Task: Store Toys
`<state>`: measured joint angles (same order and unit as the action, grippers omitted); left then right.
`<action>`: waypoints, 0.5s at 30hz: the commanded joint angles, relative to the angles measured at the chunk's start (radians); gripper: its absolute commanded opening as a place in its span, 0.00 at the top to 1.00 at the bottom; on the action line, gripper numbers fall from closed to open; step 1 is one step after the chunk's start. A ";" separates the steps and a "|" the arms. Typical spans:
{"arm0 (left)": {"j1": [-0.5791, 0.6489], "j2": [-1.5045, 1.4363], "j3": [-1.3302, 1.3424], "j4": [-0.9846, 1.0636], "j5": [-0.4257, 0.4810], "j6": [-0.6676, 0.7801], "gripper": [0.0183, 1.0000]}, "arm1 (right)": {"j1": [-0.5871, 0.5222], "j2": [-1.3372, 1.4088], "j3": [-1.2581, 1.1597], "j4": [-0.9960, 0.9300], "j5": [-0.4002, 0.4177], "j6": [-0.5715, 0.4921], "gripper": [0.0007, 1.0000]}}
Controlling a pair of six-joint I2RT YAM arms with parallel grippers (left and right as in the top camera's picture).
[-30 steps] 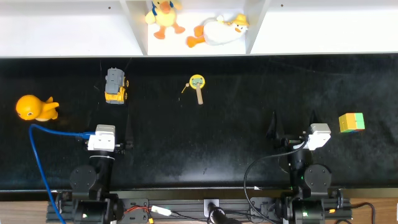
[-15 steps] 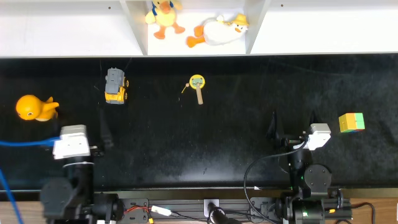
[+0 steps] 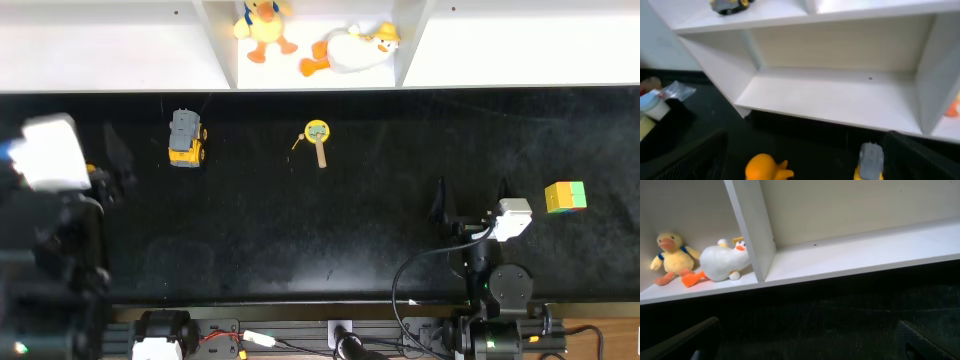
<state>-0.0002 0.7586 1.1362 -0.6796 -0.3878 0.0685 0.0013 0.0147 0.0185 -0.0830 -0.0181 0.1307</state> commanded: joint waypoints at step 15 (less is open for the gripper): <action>0.536 0.320 0.109 -0.045 0.343 -0.068 0.00 | -0.002 -0.011 -0.013 0.003 0.011 0.004 0.00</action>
<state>0.5037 1.0492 1.2270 -0.7197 -0.1131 -0.0227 0.0013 0.0147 0.0185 -0.0830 -0.0170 0.1299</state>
